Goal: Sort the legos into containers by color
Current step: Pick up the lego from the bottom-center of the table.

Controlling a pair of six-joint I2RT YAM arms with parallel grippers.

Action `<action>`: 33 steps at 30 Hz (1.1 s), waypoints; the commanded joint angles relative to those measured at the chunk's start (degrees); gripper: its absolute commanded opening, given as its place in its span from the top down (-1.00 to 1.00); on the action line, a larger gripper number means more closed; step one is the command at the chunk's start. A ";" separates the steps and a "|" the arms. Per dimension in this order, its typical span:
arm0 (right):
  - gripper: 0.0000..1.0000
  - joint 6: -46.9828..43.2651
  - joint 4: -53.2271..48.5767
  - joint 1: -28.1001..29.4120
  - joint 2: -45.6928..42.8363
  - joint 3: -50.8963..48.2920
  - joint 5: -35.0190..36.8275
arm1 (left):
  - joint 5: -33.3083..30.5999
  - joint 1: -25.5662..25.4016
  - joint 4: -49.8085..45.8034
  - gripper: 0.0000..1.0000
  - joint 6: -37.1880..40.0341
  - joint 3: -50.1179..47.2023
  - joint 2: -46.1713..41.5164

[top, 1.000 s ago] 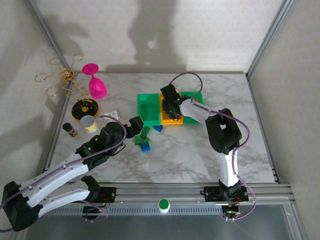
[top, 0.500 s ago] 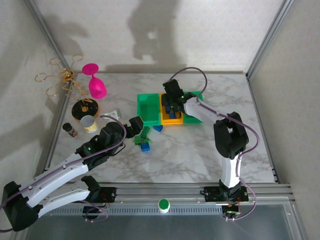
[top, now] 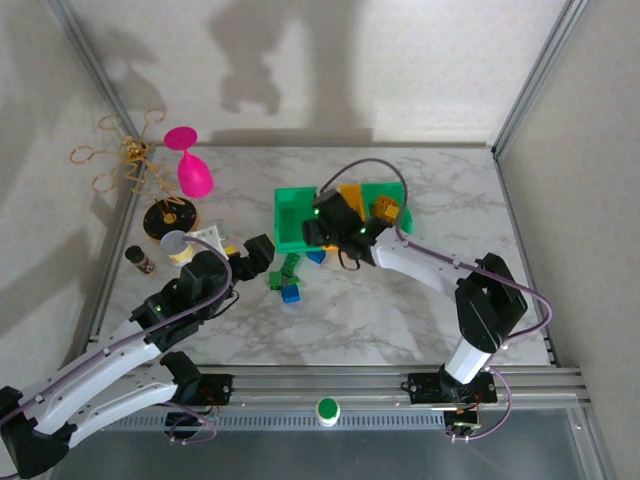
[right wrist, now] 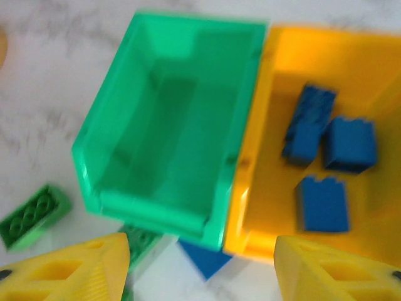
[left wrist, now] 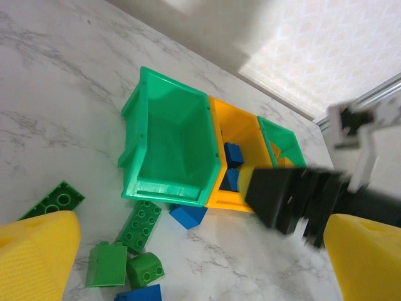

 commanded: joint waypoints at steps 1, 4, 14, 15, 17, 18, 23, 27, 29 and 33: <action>-0.29 3.98 -0.55 3.77 -1.23 -3.04 -1.11 | -1.88 0.57 -5.21 -0.99 -1.01 -0.75 -2.58; -0.33 7.91 -1.09 7.22 0.08 -3.76 -0.82 | -2.32 0.57 -6.95 -0.99 -1.82 -1.29 -4.51; -0.49 20.58 0.27 15.73 6.42 -3.22 -0.53 | -4.01 0.57 -11.30 -0.99 -3.17 -2.01 -8.99; -0.50 21.41 -0.21 16.11 7.15 -3.16 -0.23 | -4.02 0.57 -11.60 -0.99 -3.16 -1.91 -9.17; -0.50 22.37 -0.56 16.71 8.72 -2.97 -0.23 | -4.06 0.57 -12.06 -0.99 -3.16 -1.92 -9.40; -0.49 22.67 -0.64 16.96 9.28 -2.94 -0.12 | -4.02 0.57 -12.23 -0.99 -3.16 -2.00 -9.39; -0.39 22.78 -2.14 17.47 11.19 -1.89 1.93 | -4.24 0.57 -12.56 -0.99 -3.51 -2.18 -9.63; -0.29 22.00 -2.90 17.45 12.55 -0.79 3.36 | -4.30 0.57 -12.12 -0.99 -3.60 -2.60 -10.05; -0.26 21.59 -3.19 17.46 13.29 -0.09 3.44 | -4.32 0.57 -12.03 -0.99 -3.59 -2.61 -10.05; -0.15 21.30 -2.58 17.48 13.70 0.01 3.47 | -4.29 0.57 -11.74 -0.99 -3.51 -2.75 -9.97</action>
